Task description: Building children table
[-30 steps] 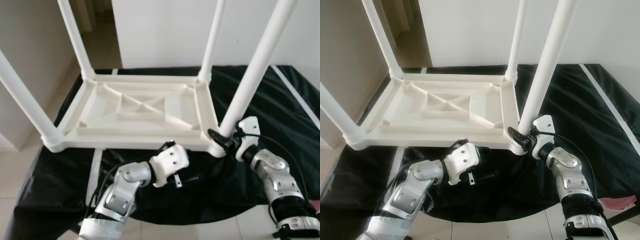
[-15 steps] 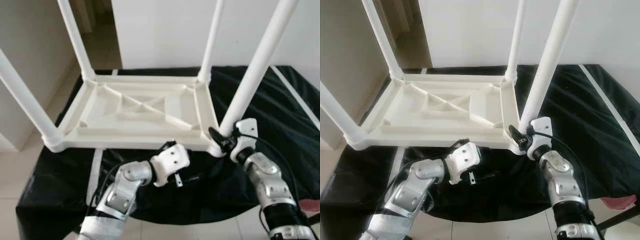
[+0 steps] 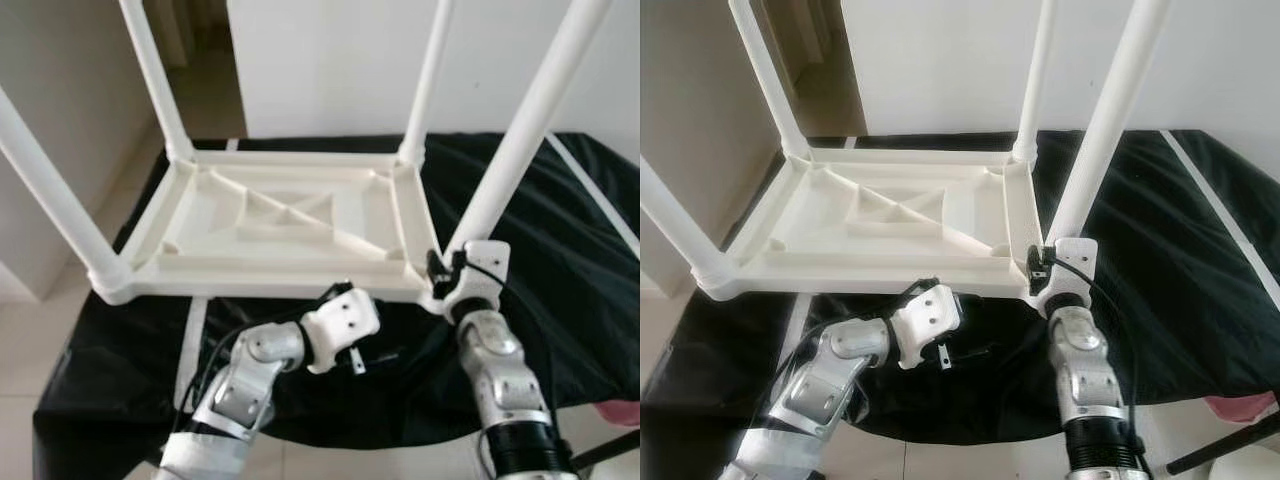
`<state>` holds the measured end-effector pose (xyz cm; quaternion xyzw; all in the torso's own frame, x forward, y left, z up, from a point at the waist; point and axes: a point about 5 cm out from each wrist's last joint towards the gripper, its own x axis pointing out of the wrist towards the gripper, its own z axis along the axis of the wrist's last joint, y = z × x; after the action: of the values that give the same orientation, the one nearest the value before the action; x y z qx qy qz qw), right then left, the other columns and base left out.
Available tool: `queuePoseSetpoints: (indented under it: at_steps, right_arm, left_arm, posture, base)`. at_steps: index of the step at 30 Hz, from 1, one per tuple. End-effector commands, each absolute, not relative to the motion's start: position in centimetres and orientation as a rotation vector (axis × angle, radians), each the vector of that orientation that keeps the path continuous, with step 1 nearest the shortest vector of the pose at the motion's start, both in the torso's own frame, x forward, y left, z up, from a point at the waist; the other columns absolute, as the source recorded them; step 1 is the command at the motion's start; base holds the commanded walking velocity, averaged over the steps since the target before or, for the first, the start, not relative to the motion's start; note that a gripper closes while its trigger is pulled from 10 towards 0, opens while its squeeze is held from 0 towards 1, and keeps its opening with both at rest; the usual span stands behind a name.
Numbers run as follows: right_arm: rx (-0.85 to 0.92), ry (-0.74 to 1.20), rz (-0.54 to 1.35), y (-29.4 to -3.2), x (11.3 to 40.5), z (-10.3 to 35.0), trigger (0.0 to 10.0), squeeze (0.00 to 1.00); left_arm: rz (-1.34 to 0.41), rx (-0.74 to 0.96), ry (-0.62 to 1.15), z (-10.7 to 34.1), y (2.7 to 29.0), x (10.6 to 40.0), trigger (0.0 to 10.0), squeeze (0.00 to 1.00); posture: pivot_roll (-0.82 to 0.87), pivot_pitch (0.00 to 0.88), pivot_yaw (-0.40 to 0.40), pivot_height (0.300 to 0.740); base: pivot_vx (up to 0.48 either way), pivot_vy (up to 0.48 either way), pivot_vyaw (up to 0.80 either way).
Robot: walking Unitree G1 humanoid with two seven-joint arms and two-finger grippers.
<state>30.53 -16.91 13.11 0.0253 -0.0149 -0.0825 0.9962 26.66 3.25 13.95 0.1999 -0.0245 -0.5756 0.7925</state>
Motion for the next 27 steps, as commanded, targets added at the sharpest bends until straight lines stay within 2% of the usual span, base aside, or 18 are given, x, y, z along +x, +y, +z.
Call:
queuePoseSetpoints:
  at_steps: [1, 5, 9, 26, 27]
  right_arm:
    - [0.088, 0.06, -0.26, -18.0, 29.8, 11.2, 10.0, 0.0]
    - [0.127, 0.063, -0.346, -16.7, 29.7, 11.1, 10.0, 0.0]
    - [0.138, 0.045, -0.329, -15.9, 30.0, 11.6, 10.0, 0.0]
    - [0.092, 0.03, -0.348, -16.3, 30.2, 12.3, 10.0, 0.0]
    - [0.084, 0.022, -0.339, -16.5, 30.3, 12.4, 10.0, 0.26]
  left_arm:
    - [-1.152, 0.418, -0.068, 13.8, 3.3, 27.0, 10.0, 0.0]
    - [-1.153, 0.418, -0.069, 13.9, 3.3, 27.0, 10.0, 0.0]
    - [-1.157, 0.424, -0.07, 13.9, 3.4, 27.1, 10.0, 0.0]
    - [-1.149, 0.431, -0.074, 14.0, 3.5, 27.2, 10.0, 0.0]
    - [-1.147, 0.432, -0.075, 14.0, 3.5, 27.2, 10.0, 0.0]
  posture:
    - [-0.08, 0.019, 0.024, 0.74]
    - [-0.08, 0.016, 0.028, 0.74]
    - [-0.07, 0.014, 0.038, 0.74]
    - [-0.05, 0.002, 0.024, 0.74]
    - [-0.05, 0.004, 0.023, 0.74]
  base:
    - [0.0, 0.0, 0.0]
    - [0.0, 0.0, 0.0]
    - [0.0, 0.0, 0.0]
    - [0.0, 0.0, 0.0]
    - [0.0, 0.0, 0.0]
